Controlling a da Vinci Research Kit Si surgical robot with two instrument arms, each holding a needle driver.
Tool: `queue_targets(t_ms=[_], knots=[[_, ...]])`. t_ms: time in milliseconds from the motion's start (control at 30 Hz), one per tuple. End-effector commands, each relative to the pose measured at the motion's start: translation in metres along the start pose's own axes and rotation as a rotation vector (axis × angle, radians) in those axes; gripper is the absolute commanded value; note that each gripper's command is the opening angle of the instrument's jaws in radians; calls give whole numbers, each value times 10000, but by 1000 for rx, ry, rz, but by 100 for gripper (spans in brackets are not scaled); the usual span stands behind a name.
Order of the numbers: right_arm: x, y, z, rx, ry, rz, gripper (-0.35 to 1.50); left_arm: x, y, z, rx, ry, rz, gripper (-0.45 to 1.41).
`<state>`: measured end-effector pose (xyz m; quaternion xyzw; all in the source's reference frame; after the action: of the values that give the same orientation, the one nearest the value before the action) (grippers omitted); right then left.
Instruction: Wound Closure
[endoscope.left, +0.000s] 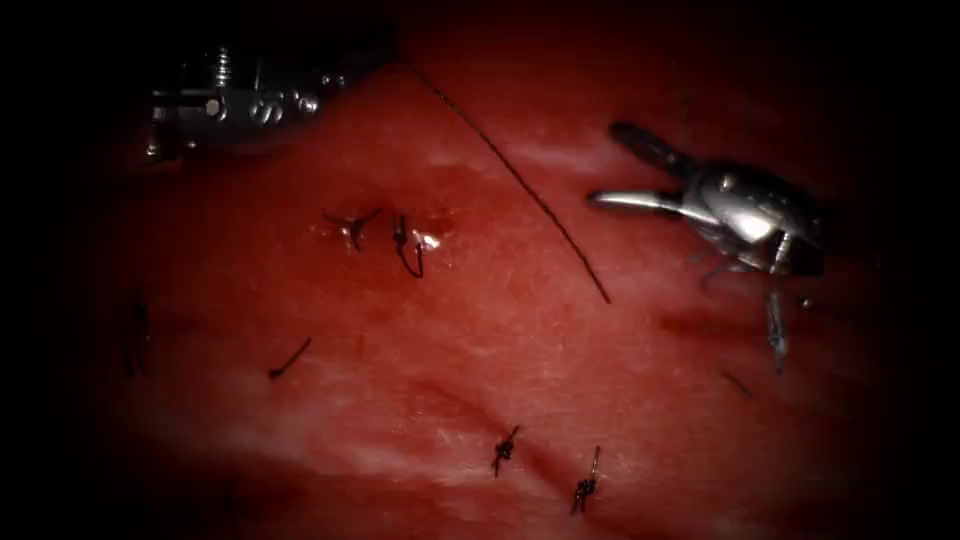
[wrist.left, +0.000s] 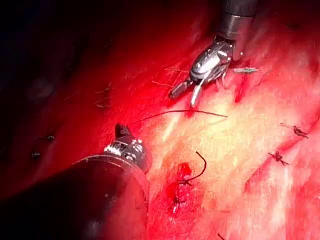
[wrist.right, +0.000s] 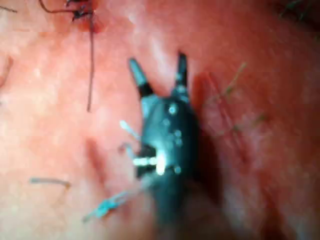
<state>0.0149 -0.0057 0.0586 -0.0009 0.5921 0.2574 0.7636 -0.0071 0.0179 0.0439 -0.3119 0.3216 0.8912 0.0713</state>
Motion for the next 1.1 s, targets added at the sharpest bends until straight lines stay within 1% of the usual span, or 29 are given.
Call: queue_targets(t_ms=[33,67,133,300,333,400,433,467,500,533,567,600,633,700,733,767,933,1000,1100], knots=[[-10,3,-11,-20,-7,3,123,-5,7,15,-8,2,-7,-45],[-10,6,-17,-33,-12,-2,121,-10,15,24,-17,1,-18,-45],[-9,12,-27,-68,-20,-6,121,-19,41,45,-46,-10,-38,-45],[-9,14,-26,-77,-15,-7,119,-27,98,75,-127,-15,-63,-45],[-9,13,-24,-75,-13,-7,119,-30,111,83,-151,-7,-65,-45],[-9,10,-21,-75,-11,-8,119,-35,126,97,-192,23,-79,-45],[-10,6,-15,-72,-7,-10,119,-41,138,111,-222,66,-99,-45],[-10,3,-12,-74,-3,-11,119,-43,142,116,-228,79,-118,-6],[-12,-3,-3,-59,0,-15,119,-47,143,123,-238,100,-158,64],[-13,-6,0,-55,-3,-17,119,-48,141,125,-239,98,-166,74],[-14,-9,4,-46,-6,-19,119,-49,139,125,-238,85,-187,78],[-15,-12,9,-44,-10,-21,119,-50,135,124,-236,67,-210,93],[-15,-14,11,-44,-8,-22,119,-51,131,122,-237,60,-222,103],[-16,-17,17,-36,-6,-24,119,-53,119,114,-250,61,-258,116],[-16,-18,18,-37,-5,-24,119,-54,114,110,-256,63,-272,116],[-16,-18,19,-38,-5,-24,119,-57,98,97,-275,67,-309,118],[-16,-19,18,-37,-4,-25,119,-64,61,70,-311,81,-374,120],[-16,-20,18,-36,-4,-25,118,-67,44,57,-308,98,-387,120],[-14,-22,17,-29,-1,-24,118,-71,24,35,-282,134,-407,113]])
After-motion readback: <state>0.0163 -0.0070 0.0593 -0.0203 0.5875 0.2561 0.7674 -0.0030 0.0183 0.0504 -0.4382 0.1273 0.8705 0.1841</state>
